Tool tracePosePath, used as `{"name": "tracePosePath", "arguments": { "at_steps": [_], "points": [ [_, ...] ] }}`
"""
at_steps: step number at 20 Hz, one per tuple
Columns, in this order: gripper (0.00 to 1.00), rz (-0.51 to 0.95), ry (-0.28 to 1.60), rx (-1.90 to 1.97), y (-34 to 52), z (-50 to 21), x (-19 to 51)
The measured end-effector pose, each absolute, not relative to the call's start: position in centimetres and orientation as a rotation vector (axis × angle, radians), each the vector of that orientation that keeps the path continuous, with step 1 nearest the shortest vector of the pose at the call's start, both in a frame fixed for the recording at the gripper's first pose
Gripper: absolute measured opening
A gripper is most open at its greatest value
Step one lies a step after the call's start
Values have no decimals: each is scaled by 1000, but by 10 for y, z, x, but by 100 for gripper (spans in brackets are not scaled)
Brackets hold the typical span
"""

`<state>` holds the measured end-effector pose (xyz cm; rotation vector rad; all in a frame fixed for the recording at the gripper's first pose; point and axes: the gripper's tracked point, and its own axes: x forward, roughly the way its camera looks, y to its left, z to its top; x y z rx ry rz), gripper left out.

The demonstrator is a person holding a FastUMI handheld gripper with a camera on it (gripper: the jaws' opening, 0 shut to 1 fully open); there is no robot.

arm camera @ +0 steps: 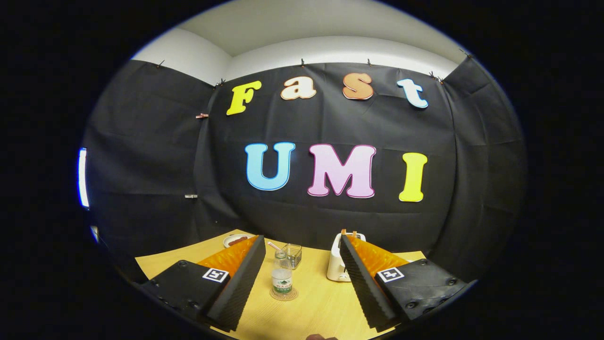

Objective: Take the bottle from table, then pour the juice into the cup, finally place the bottle on the coaster

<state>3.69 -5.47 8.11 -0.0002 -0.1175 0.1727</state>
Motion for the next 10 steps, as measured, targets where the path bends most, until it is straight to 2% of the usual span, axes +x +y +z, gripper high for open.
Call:
{"name": "tracePosePath", "arguments": {
  "at_steps": [5,10],
  "points": [
    [98,109,-81,-4,-49,75,-8],
    [98,57,-84,-38,-31,78,-17]
  ]
}}
